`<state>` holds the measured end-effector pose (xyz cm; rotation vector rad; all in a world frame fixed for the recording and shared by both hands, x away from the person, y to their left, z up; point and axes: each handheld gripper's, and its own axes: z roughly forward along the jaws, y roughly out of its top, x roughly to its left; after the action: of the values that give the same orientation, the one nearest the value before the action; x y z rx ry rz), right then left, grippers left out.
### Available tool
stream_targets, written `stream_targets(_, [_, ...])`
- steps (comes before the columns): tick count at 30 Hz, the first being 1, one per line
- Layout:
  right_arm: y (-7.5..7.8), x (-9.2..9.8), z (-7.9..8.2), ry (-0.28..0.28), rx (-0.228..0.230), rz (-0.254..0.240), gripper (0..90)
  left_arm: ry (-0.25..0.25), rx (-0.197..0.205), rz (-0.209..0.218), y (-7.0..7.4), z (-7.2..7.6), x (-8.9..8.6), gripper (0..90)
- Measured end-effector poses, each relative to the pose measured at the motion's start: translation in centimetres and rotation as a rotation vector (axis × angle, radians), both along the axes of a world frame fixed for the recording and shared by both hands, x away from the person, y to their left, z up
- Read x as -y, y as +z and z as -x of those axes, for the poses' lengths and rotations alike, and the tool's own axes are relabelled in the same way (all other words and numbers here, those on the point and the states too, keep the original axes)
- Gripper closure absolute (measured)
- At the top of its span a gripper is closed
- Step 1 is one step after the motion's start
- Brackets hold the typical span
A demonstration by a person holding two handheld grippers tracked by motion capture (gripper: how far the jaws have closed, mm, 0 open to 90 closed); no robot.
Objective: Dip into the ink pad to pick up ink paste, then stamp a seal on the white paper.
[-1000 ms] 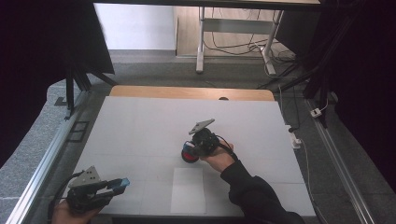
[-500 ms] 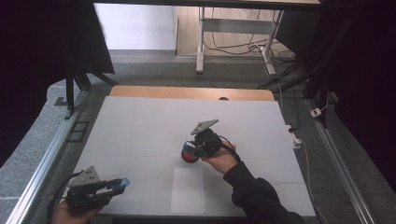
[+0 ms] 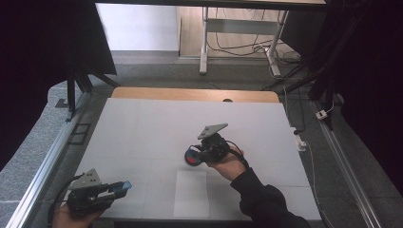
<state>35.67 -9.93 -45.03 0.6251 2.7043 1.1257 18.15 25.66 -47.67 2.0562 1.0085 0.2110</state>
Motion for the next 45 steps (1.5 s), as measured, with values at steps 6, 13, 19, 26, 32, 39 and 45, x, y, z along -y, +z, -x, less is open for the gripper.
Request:
stream_targets(6, [0.2, 0.4, 0.8, 0.005, 0.0, -0.011, 71.2, 0.001, 0.002, 0.002, 0.0, 0.0, 0.0, 67.6])
stream_targets(13, [0.5, 1.2, 1.8, 0.004, -0.004, -0.027, 71.3, -0.004, 0.005, 0.001, 0.0, 0.0, 0.0, 67.6])
stream_targets(19, [0.5, 1.6, 2.8, 0.016, -0.005, -0.031, 71.3, -0.004, 0.005, 0.002, 0.0, 0.0, 0.0, 67.6])
stream_targets(26, [0.5, 2.1, 4.0, 0.028, -0.007, -0.035, 71.3, -0.011, 0.009, -0.006, 0.0, 0.1, 0.1, 67.6])
stream_targets(32, [0.3, 2.3, 4.8, 0.036, -0.007, -0.032, 71.3, -0.013, 0.009, -0.005, 0.1, 0.1, 0.1, 67.6])
stream_targets(39, [0.1, 2.1, 5.7, 0.057, -0.007, -0.022, 71.3, -0.008, 0.008, 0.003, 0.0, 0.1, 0.0, 67.6])
stream_targets(45, [-0.5, 1.8, 6.3, 0.084, -0.005, 0.007, 71.3, -0.013, 0.009, -0.006, 0.0, 0.1, 0.1, 67.6])
